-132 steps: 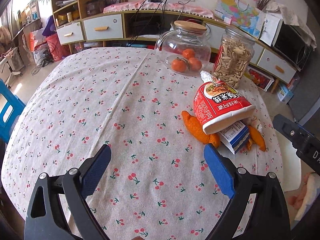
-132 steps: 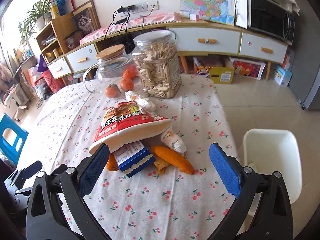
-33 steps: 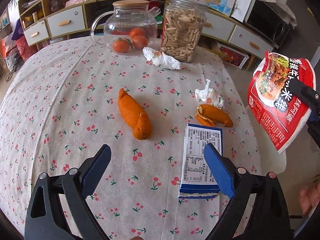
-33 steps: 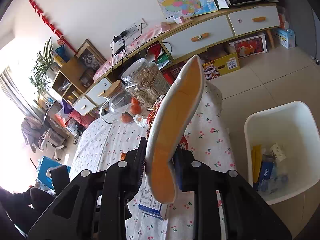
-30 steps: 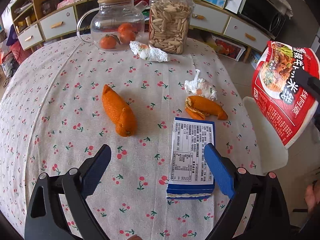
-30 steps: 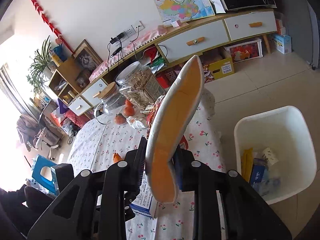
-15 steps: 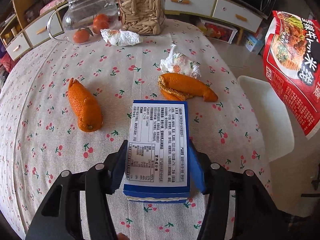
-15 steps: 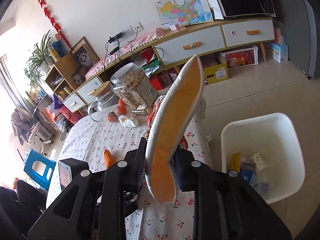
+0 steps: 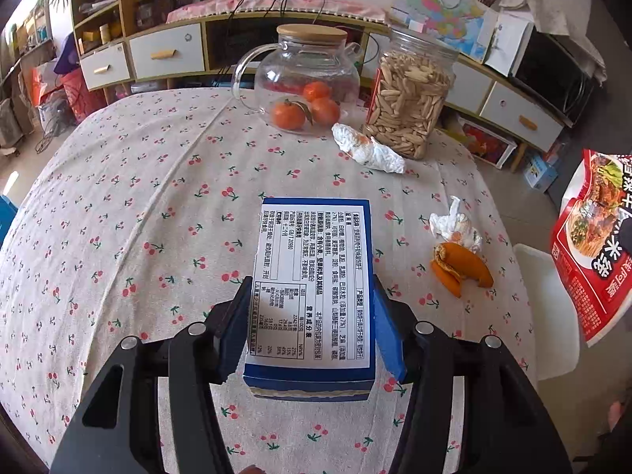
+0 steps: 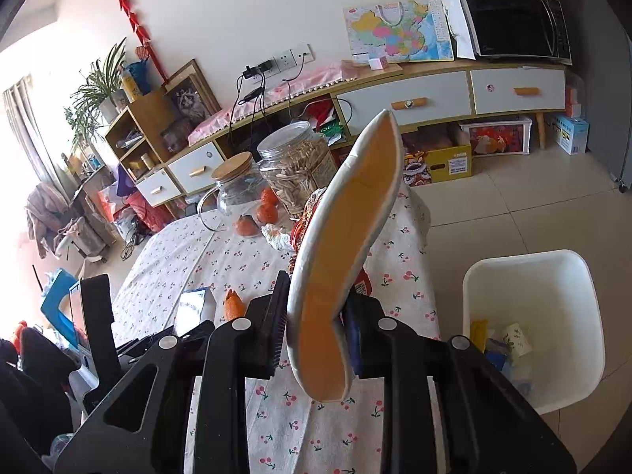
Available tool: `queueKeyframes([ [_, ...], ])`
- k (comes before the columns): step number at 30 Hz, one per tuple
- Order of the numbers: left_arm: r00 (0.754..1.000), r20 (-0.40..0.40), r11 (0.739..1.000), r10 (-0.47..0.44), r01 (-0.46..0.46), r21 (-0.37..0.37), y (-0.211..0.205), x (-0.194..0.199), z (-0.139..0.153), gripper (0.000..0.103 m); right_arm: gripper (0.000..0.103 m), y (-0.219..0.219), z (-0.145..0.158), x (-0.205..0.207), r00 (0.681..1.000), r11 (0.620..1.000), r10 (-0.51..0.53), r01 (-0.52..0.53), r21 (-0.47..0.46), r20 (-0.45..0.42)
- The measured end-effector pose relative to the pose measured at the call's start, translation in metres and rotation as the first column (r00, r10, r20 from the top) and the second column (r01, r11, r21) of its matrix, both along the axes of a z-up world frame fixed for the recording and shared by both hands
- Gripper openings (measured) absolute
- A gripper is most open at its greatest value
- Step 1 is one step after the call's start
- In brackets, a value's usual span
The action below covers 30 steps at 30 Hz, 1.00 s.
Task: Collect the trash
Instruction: 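Grasp the blue-and-white box with the left gripper while the right holds the red bag, then carry the red bag into the white bin and open the right gripper while left holds box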
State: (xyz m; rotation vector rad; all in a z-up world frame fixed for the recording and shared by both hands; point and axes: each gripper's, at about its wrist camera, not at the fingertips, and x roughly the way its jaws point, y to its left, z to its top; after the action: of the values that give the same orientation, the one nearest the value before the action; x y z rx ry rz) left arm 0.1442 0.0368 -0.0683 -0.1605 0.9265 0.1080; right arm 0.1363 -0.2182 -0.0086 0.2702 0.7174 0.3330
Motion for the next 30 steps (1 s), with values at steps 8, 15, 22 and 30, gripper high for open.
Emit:
queueKeyframes([
  [8,0.992,0.12,0.998,0.044,-0.048,0.031,0.016,-0.014,0.029,0.055,0.024,0.017,0.011,-0.009,0.998,0.998,0.024,-0.021,-0.056,0.058],
  [15,0.984,0.175,0.998,0.036,-0.043,0.036,0.007,-0.021,0.046,0.055,0.024,0.024,0.02,-0.02,0.991,0.989,0.025,-0.006,-0.147,0.129],
  [22,0.959,0.284,0.996,-0.011,-0.014,0.089,-0.026,-0.032,0.077,0.055,0.024,0.008,0.033,-0.032,0.979,0.98,-0.014,0.054,-0.194,0.204],
  [30,0.95,0.305,0.995,-0.065,0.039,0.09,-0.061,-0.036,0.085,0.055,0.024,-0.011,0.042,-0.042,0.961,0.958,-0.058,0.13,-0.256,0.272],
])
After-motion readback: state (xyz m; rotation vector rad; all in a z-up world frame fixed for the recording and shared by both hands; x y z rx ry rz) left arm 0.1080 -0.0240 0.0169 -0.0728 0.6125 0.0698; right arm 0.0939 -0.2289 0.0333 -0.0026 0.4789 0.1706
